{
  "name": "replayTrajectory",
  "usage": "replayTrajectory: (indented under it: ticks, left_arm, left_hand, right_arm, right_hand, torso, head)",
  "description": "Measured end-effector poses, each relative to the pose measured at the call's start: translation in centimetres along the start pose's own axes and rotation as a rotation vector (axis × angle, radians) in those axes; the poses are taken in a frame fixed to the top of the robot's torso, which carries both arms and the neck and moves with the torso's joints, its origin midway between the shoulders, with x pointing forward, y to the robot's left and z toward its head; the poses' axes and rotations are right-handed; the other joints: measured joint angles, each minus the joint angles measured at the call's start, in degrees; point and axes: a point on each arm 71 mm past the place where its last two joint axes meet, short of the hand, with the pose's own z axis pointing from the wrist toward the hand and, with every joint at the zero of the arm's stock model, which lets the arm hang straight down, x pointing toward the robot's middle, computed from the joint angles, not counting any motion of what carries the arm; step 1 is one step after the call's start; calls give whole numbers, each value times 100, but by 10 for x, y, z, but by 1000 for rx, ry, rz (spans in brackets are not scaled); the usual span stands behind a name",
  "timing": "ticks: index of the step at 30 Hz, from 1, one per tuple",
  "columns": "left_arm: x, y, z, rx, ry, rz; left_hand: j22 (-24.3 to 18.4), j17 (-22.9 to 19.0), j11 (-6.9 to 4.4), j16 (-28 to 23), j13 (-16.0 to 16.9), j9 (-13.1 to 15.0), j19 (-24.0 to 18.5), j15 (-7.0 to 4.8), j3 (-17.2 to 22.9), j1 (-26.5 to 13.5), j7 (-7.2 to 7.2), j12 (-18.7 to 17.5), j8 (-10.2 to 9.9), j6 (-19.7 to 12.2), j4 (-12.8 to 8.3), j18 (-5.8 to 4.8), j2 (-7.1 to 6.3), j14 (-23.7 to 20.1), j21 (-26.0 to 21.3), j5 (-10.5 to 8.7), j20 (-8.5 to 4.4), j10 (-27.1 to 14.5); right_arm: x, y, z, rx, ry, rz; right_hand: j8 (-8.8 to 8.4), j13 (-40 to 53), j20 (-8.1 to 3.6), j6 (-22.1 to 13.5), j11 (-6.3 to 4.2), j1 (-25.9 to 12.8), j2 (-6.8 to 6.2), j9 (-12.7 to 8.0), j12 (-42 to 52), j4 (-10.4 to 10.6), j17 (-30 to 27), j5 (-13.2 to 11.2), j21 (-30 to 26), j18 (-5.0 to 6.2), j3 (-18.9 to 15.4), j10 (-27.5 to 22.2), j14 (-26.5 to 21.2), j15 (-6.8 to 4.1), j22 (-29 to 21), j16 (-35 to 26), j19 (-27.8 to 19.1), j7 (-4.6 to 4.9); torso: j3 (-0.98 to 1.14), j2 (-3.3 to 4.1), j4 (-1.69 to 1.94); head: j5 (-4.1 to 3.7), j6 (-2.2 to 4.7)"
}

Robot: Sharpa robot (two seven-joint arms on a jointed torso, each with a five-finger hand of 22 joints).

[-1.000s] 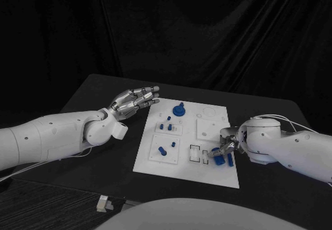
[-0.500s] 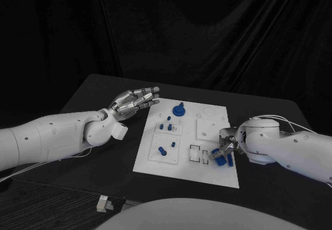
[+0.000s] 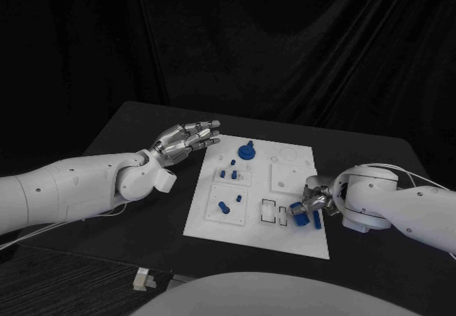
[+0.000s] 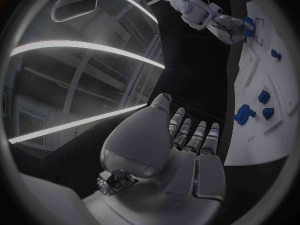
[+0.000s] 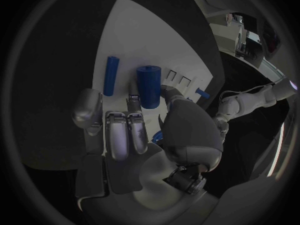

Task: Assemble the parts on the task board

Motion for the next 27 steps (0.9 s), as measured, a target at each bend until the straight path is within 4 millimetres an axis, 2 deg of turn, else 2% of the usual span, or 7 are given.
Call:
replayTrajectory:
  ticks: [7, 13, 15, 20, 21, 25, 27]
  left_arm:
    - [0, 1, 0, -2, 0, -1]
    - [0, 1, 0, -4, 2, -2]
    - [0, 2, 0, -4, 2, -3]
    - [0, 2, 0, -5, 2, -3]
    - [0, 2, 0, -5, 2, -3]
    - [0, 2, 0, -5, 2, -4]
    - [0, 2, 0, -5, 2, -4]
  left_hand:
    - [0, 0, 0, 0, 0, 0, -1, 0, 0, 0, 0, 0, 0, 0, 0, 0, 0, 0, 0, 0, 0, 0]
    - [-1, 0, 0, 0, 0, 0, -1, 0, 0, 0, 0, 0, 0, 0, 0, 0, 0, 0, 0, 0, 0, 0]
    - [-1, 0, 0, 0, 0, 0, -1, 0, 0, 0, 0, 0, 0, 0, 0, 0, 0, 0, 0, 0, 0, 0]
    - [-2, 0, 0, 0, 0, 0, -1, 0, 0, 0, 0, 0, 0, 0, 0, 0, 0, 0, 0, 0, 0, 0]
    - [-3, 0, 0, 0, 0, 0, -1, 0, 0, 0, 0, 0, 0, 0, 0, 0, 0, 1, 0, 1, 0, 0]
    - [-3, 0, 0, 0, 0, 0, -1, 0, 0, 0, 0, 0, 0, 0, 0, 0, 0, 0, 0, 1, 0, 0]
    - [-3, 0, 0, 0, 0, 0, -1, 0, 0, 0, 0, 0, 0, 0, 0, 0, 0, 1, 0, 65, 0, 0]
  right_arm:
    - [-7, 1, -8, -27, 17, 184]
    - [-3, 11, -9, -50, 72, 323]
    - [-2, 16, -9, -59, 90, 353]
    - [3, 22, -6, -66, 117, 394]
    - [4, 23, -6, -65, 121, 397]
    - [7, 23, -2, -61, 135, 407]
    - [8, 24, -1, -59, 139, 406]
  right_hand:
    - [0, 0, 0, 0, 0, -2, 1, 0, 0, 0, 0, 1, -39, 0, 0, 0, 0, 0, 0, 0, 0, 0]
    - [0, 0, 0, -1, -1, -36, 33, 0, 0, 0, 0, 1, -151, 0, 0, 0, 0, 0, 0, 0, -2, 0]
    - [0, 0, 0, -1, -1, -101, 98, 4, 0, -1, 0, 1, -153, 0, 2, 0, 0, 0, 0, -1, -2, 0]
    - [0, 0, 0, -55, -1, -103, 99, 9, 0, -48, 0, -13, -310, 1, 49, -1, 0, 0, 0, -66, -3, -8]
    - [0, 0, 0, -55, -1, -150, 145, 22, 0, -48, 0, -13, -310, 1, 49, -1, 0, 0, 0, -66, -3, -8]
    - [0, 0, -1, -56, -1, -170, 166, 79, 0, -48, 0, -190, -418, 1, 49, 0, 0, 0, 0, -66, -3, -7]
    - [0, 0, -3, -77, -1, -171, 166, 82, 0, -56, 0, -192, -421, 1, 57, -1, 0, 0, 0, -66, -6, -8]
  torso:
    - [1, -1, 0]
    - [1, -6, -1]
    - [1, -7, -1]
    - [0, -7, -1]
    - [-1, -7, -1]
    - [-1, -3, 2]
    - [-1, -2, 4]
  head:
    - [-7, 0]
    - [3, 0]
    - [4, 0]
    - [3, 0]
    - [7, 0]
    - [12, 0]
    - [12, 0]
